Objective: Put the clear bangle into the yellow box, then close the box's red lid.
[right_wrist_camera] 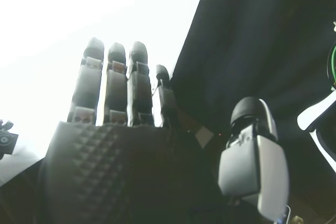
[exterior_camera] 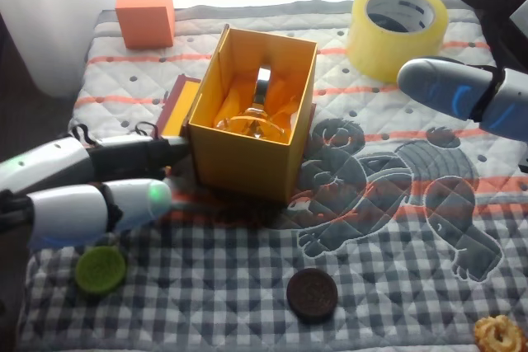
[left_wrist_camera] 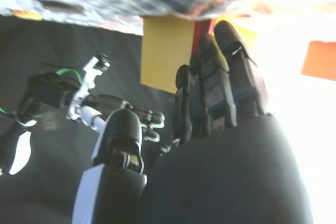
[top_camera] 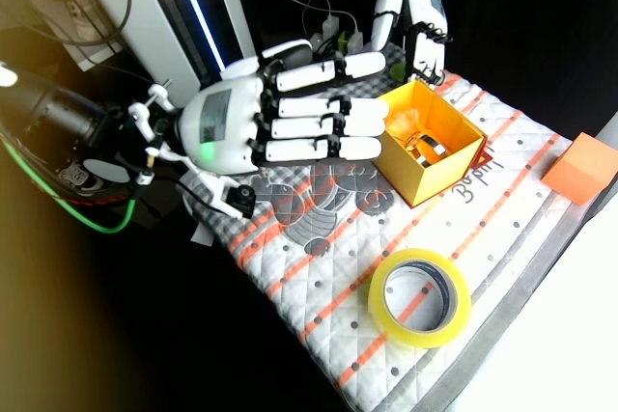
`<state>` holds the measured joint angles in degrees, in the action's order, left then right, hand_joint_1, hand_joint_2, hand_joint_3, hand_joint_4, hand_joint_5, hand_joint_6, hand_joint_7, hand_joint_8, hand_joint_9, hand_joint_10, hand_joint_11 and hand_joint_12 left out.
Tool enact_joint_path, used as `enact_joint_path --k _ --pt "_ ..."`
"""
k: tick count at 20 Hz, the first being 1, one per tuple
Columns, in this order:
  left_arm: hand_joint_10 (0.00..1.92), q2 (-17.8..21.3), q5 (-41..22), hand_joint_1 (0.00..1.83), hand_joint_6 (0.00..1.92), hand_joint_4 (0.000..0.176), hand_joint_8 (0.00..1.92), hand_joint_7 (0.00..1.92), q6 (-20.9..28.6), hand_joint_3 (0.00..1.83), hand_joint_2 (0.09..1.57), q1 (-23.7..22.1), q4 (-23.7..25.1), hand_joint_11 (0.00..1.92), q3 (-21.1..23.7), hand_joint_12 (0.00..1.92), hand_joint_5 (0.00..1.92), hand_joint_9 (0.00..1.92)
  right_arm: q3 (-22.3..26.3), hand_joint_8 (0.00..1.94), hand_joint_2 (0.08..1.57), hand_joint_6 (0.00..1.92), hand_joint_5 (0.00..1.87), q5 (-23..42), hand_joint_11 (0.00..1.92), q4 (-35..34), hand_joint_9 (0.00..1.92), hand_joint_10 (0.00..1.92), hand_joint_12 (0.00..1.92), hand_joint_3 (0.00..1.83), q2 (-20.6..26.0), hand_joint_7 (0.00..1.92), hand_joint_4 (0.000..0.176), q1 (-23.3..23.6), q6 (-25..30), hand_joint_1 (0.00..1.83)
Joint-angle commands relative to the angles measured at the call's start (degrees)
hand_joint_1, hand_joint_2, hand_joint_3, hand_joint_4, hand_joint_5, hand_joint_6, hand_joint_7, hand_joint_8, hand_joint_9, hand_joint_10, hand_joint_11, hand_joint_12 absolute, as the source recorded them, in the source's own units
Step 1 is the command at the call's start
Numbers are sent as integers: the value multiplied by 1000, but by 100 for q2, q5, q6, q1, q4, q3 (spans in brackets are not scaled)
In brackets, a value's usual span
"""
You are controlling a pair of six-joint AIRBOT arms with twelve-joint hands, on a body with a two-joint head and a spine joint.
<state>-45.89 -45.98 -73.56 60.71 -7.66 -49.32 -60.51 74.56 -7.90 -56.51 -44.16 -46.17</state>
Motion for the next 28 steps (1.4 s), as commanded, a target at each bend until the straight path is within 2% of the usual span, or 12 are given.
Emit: enact_joint_path --k 1,3,7,10,11,13,14,15,17,20,24,28 --pt "1 71 -876 77 6 0 5 317 36 6 1360 -32 -147 195 10 626 235 397 13 20 1096 8 88 688 124 -22 187 10 47 7 30 347 109 34 57 0" --pt "4 143 -972 12 2 0 5 310 36 7 1370 8 -224 200 10 622 220 411 12 18 1083 5 85 688 122 -33 190 9 46 0 21 352 117 27 57 0" --pt "3 202 -1135 20 2 0 4 310 36 2 1367 103 -400 213 13 598 227 422 8 12 1098 6 93 688 130 -63 202 10 49 5 -5 357 98 -5 57 0" --pt "1 163 -1123 27 0 0 0 330 36 1 1365 106 -425 245 -4 532 236 437 8 8 1086 5 95 688 130 -71 203 8 49 0 -6 355 101 -19 57 0" --pt "0 163 -1146 32 0 0 0 311 36 1 1365 107 -418 241 22 513 223 427 8 10 1084 5 97 688 133 -73 205 8 49 0 1 360 113 -31 57 0" --pt "0 237 -1217 33 2 0 0 297 36 5 1377 149 -265 226 155 500 233 403 8 13 1077 6 100 688 147 -75 220 13 55 0 6 374 120 -50 57 0" --pt "0 317 -1192 24 1 0 0 272 36 5 1382 192 -97 218 266 500 231 374 4 12 1080 3 94 688 158 -77 227 15 59 0 -2 375 117 -52 57 0" --pt "0 348 -1131 9 0 0 0 270 36 0 1385 226 28 165 331 531 226 336 -3 13 1077 7 107 688 163 -79 232 15 61 0 -18 381 133 -52 57 0" --pt "2 318 -949 25 0 0 0 222 36 0 1377 256 192 145 371 607 164 314 -2 10 1080 9 117 688 151 -88 230 12 55 0 -23 382 132 -53 57 0" --pt "3 202 -612 125 3 0 1 226 36 0 1358 208 348 108 303 685 198 296 -3 9 1089 6 120 688 167 -88 244 12 60 2 -25 392 129 -54 72 0" --pt "0 -36 -127 207 1 0 0 270 37 0 1345 93 250 163 1 654 249 347 -10 9 1071 6 125 688 179 -88 249 11 64 0 -31 397 139 -53 72 0" --pt "3 -215 86 188 5 0 8 284 37 0 1348 -42 141 171 -213 597 264 327 -11 11 1075 6 131 688 192 -90 259 12 68 0 -26 413 137 -53 77 0"
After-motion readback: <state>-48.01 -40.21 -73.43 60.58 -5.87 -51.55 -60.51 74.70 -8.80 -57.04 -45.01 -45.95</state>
